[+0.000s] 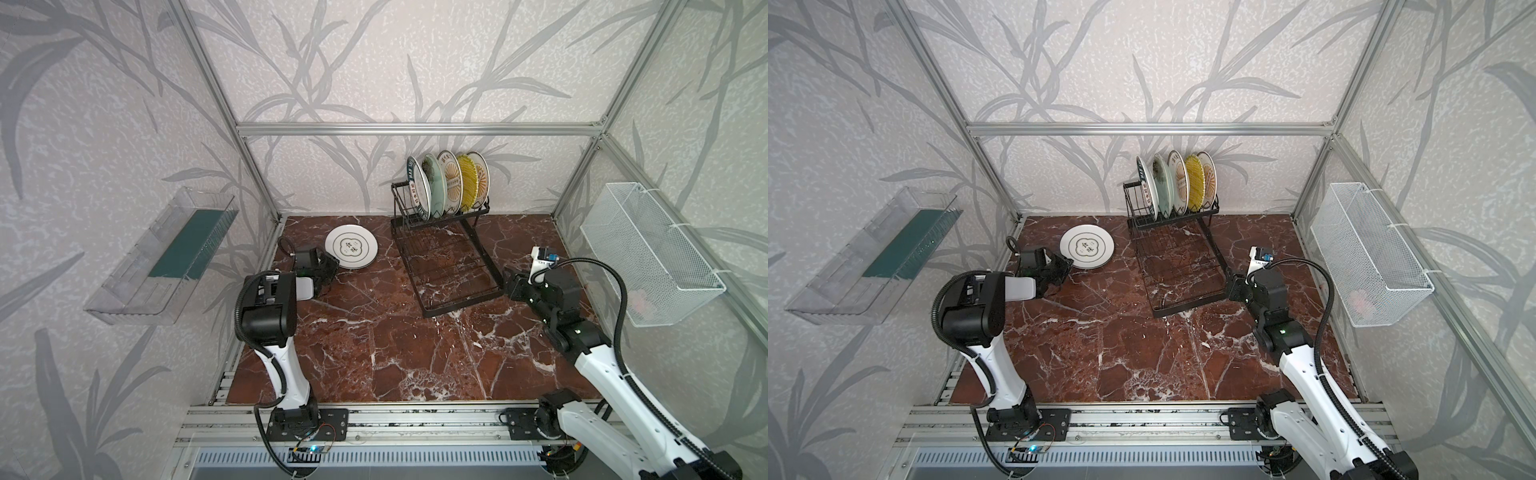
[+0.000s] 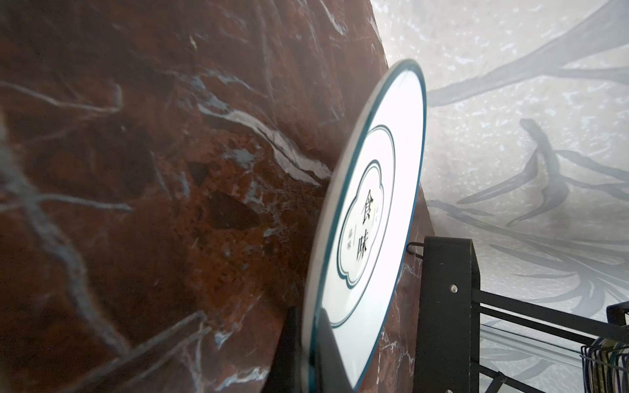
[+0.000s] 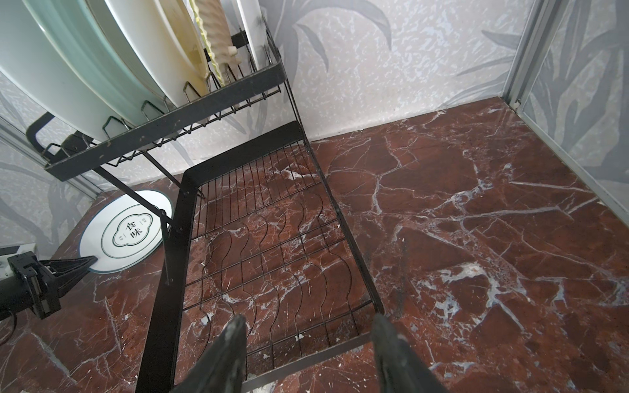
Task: Load plates into a dish rack
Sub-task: Pick up the plate from the top-left of the table.
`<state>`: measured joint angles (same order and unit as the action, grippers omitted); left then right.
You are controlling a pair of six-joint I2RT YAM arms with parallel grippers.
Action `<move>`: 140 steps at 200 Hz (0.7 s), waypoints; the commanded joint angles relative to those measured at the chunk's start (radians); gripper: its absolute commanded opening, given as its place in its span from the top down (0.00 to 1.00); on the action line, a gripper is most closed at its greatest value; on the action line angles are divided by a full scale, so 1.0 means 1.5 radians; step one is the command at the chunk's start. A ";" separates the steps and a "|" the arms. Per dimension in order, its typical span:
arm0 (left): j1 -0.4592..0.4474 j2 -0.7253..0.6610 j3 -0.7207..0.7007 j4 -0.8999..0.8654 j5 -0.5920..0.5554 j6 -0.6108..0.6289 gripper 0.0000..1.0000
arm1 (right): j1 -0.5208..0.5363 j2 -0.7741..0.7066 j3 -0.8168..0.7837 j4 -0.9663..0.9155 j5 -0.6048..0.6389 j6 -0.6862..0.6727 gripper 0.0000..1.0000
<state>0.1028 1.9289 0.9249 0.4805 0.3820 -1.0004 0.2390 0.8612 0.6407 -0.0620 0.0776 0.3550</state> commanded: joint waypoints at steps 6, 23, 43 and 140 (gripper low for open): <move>0.006 -0.053 -0.002 -0.012 0.020 0.032 1.00 | -0.003 -0.006 -0.007 -0.005 0.001 0.000 0.41; 0.009 -0.069 -0.002 -0.024 0.033 0.038 1.00 | -0.002 0.000 -0.007 -0.001 -0.001 0.002 0.41; 0.009 -0.093 -0.008 -0.039 0.047 0.047 1.00 | -0.003 0.004 -0.008 0.004 -0.002 0.002 0.41; 0.008 -0.271 -0.113 -0.073 0.055 0.066 1.00 | -0.003 0.046 -0.008 0.044 -0.043 0.030 0.41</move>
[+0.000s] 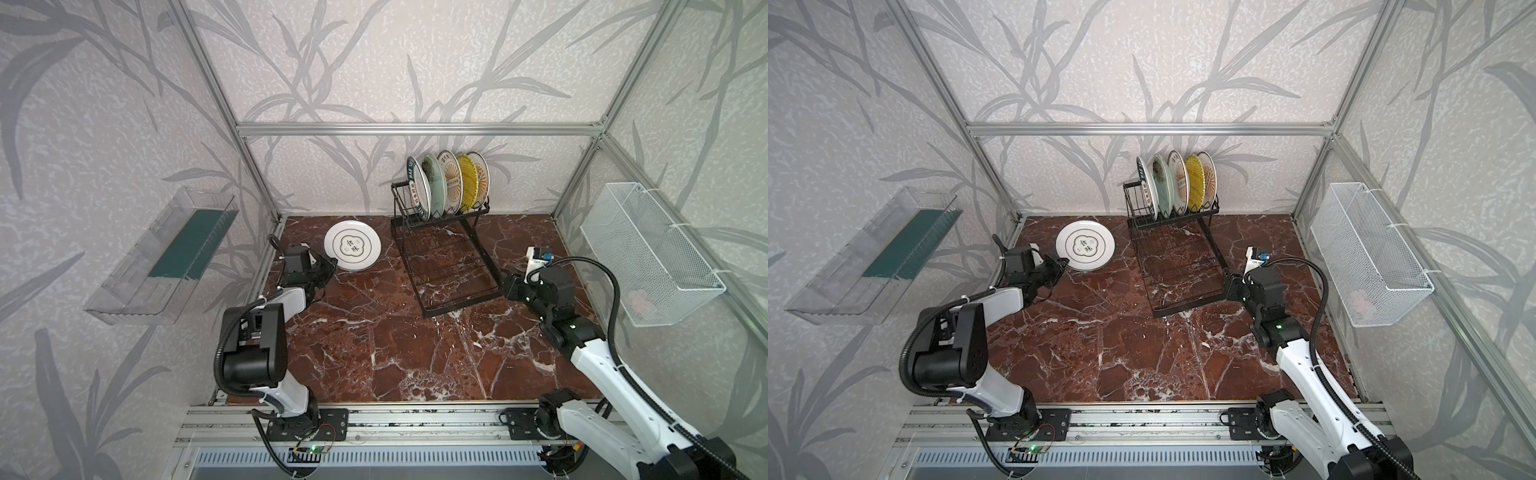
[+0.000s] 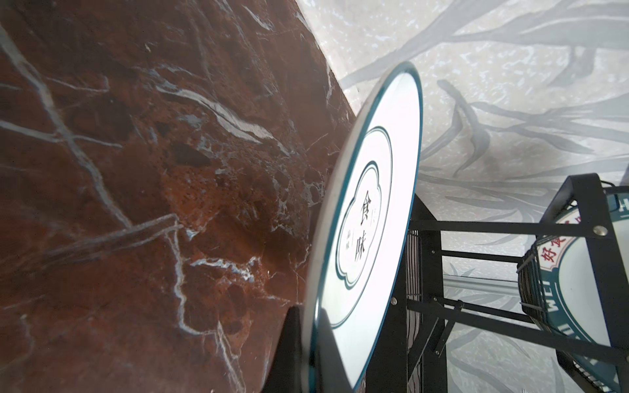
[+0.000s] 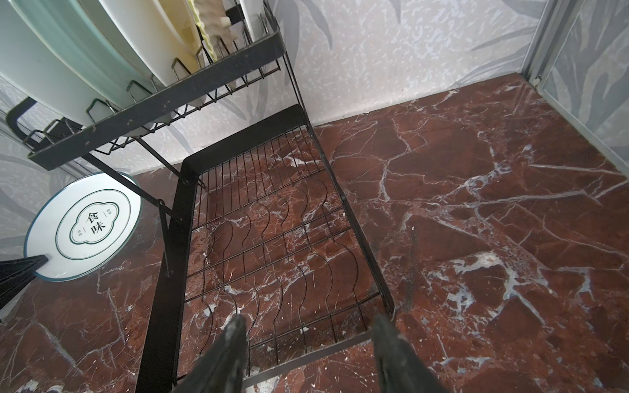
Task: Load plates into a dish rack
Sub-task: Pick up the plate from the top-left of the table.
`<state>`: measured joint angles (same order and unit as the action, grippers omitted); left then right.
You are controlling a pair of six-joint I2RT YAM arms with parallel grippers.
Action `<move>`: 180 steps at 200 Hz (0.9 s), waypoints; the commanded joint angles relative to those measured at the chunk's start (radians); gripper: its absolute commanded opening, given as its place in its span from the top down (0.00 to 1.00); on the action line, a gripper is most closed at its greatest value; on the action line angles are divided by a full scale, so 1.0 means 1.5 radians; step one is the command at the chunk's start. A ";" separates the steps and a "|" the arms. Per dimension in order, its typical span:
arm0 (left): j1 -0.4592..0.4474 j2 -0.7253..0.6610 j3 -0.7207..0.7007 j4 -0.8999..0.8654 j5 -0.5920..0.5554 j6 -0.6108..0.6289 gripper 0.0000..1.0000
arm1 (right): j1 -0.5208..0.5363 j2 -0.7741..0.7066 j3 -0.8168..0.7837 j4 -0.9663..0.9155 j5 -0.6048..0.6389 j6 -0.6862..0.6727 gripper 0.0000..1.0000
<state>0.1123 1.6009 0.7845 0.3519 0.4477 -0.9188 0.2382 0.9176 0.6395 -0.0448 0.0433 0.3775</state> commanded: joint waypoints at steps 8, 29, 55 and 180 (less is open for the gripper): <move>0.002 -0.065 -0.027 0.011 0.013 0.013 1.00 | -0.002 0.011 -0.006 0.036 -0.024 0.017 0.41; 0.002 -0.099 -0.045 0.004 0.016 0.016 1.00 | -0.002 0.016 -0.007 0.043 -0.031 0.022 0.42; 0.002 -0.136 -0.051 -0.016 0.018 0.024 1.00 | -0.002 0.021 -0.009 0.054 -0.046 0.028 0.41; 0.000 -0.301 -0.011 -0.134 0.086 0.044 1.00 | -0.001 0.030 -0.015 0.082 -0.071 0.048 0.43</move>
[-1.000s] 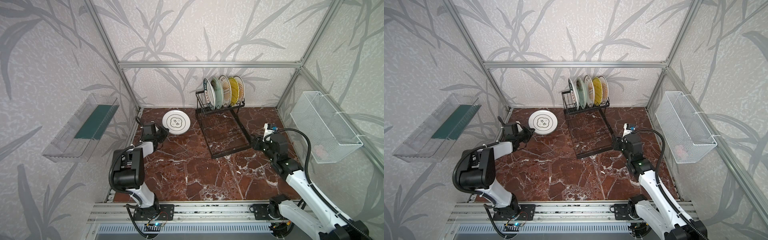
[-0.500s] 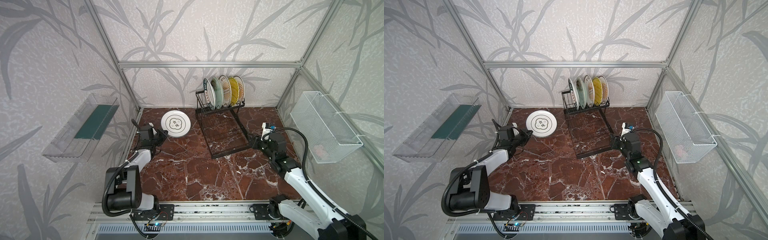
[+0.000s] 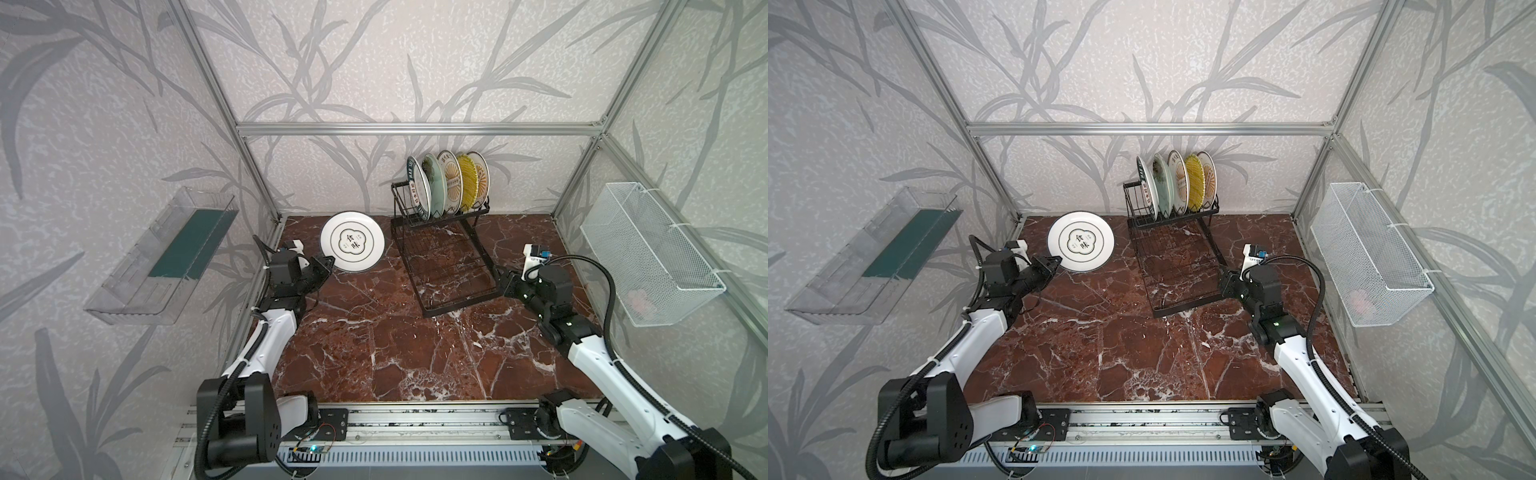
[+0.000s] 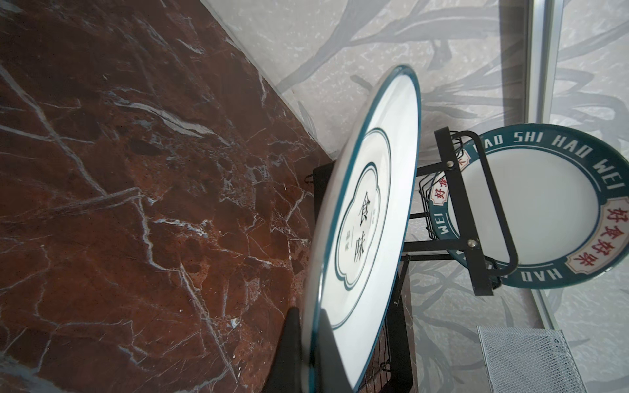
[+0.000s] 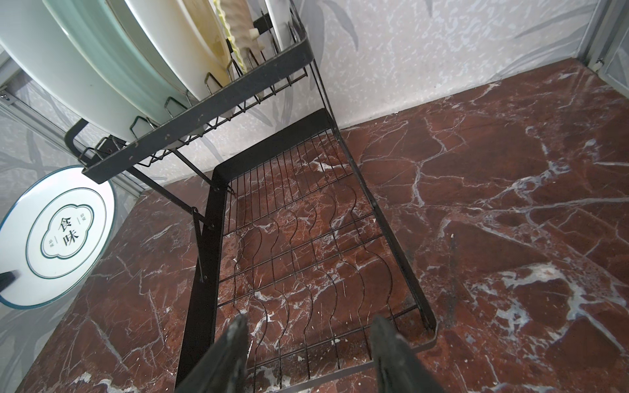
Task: Load plates into a dish rack
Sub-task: Pick up the plate from the top-left of the table, then place the plate on the dish rack.
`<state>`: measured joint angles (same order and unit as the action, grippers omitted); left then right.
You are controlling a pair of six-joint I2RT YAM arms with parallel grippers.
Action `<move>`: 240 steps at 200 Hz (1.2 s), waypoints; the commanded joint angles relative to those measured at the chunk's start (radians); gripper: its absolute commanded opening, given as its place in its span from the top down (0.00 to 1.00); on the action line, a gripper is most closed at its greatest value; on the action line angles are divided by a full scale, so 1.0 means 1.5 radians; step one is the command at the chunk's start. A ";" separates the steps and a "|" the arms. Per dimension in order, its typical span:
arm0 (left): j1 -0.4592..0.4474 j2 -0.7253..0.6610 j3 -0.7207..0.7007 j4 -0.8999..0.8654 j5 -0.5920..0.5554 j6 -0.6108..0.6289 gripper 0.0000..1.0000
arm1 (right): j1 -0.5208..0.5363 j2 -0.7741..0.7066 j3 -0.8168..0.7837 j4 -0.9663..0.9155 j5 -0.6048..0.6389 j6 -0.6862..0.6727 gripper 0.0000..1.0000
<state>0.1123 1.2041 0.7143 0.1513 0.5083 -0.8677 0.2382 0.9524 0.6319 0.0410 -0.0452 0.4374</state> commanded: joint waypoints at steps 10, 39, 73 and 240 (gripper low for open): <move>-0.002 -0.044 0.037 -0.005 0.058 0.011 1.00 | -0.001 0.009 -0.010 0.028 -0.015 0.010 0.43; -0.016 -0.054 0.045 -0.016 0.090 0.018 1.00 | -0.001 0.013 -0.013 0.040 -0.028 0.016 0.43; -0.049 -0.066 0.051 -0.045 0.099 0.051 1.00 | -0.001 0.018 -0.016 0.050 -0.043 0.021 0.43; -0.205 -0.096 -0.052 0.023 0.129 0.023 1.00 | -0.001 0.033 -0.024 0.093 -0.098 0.051 0.44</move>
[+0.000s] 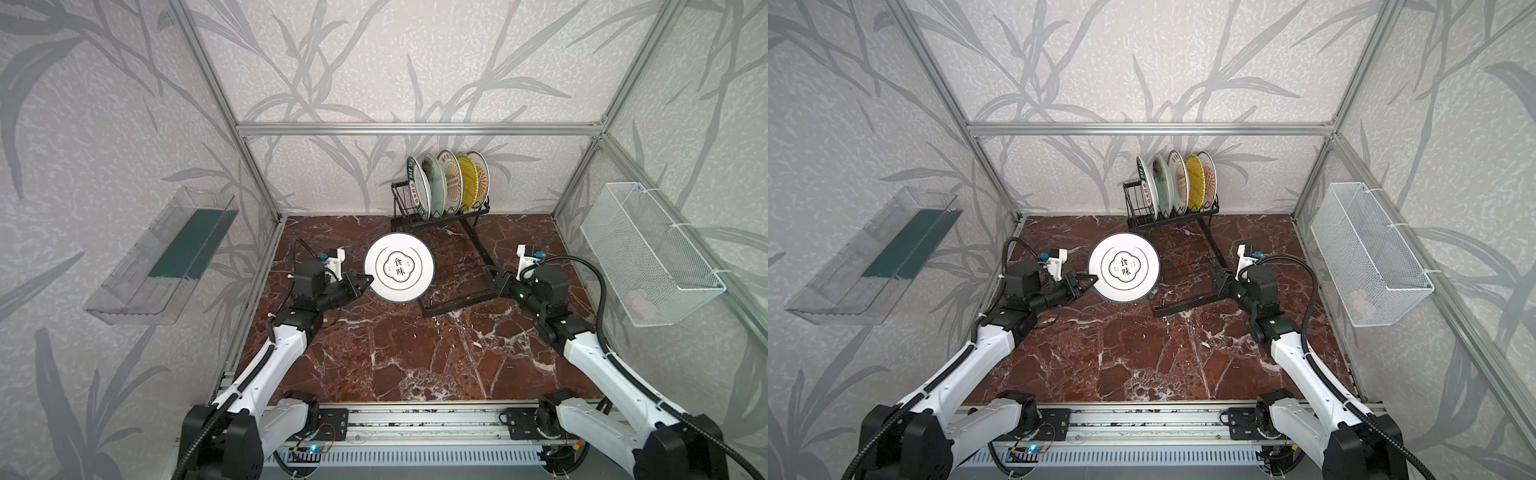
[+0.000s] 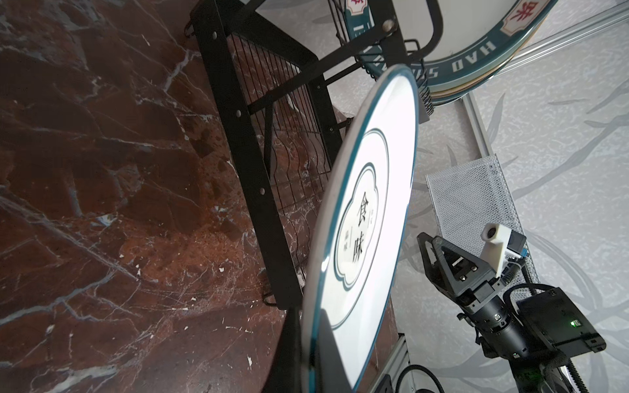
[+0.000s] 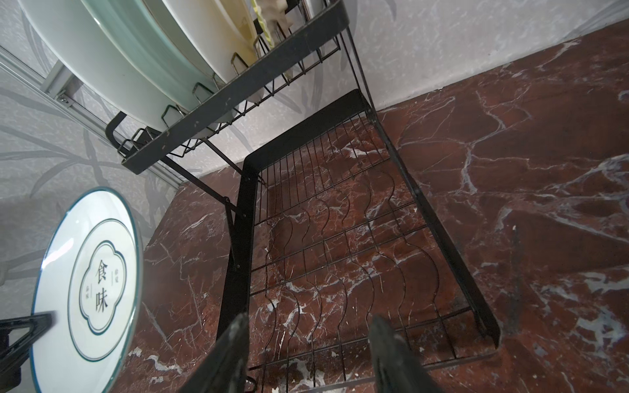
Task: Load plates into a dish rack
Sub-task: Place the plate on the dish rack.
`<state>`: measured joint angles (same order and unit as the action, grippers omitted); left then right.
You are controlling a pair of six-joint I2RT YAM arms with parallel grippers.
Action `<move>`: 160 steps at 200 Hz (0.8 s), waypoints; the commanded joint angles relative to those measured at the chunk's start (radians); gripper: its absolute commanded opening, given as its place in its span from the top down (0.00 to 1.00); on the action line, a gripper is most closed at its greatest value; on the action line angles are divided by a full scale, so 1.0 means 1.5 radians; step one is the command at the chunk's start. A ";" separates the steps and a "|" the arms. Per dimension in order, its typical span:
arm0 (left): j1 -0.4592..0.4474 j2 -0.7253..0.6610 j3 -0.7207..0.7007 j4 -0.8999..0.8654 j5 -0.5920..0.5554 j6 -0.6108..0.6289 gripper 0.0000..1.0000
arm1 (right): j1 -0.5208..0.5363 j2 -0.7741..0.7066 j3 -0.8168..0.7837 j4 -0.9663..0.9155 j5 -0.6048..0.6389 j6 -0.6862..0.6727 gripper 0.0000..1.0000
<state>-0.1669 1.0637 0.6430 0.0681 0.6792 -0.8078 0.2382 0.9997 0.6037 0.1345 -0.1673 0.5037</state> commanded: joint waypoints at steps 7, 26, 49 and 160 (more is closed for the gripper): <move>-0.027 0.005 -0.008 0.088 0.016 -0.020 1.00 | -0.001 0.002 -0.005 0.032 -0.020 0.007 0.44; -0.047 0.023 -0.004 0.093 0.011 -0.007 1.00 | -0.001 0.008 -0.002 0.034 -0.031 0.008 0.44; -0.069 0.047 0.011 0.098 0.010 0.006 1.00 | -0.001 0.016 0.006 0.027 -0.046 0.007 0.44; -0.161 0.205 0.016 0.340 0.017 -0.098 1.00 | -0.001 0.006 0.016 0.047 -0.132 0.028 0.44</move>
<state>-0.3939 1.3563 0.6327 0.3943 0.6792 -0.8970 0.2382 1.0214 0.6029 0.1642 -0.3122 0.5320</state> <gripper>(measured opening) 0.048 0.560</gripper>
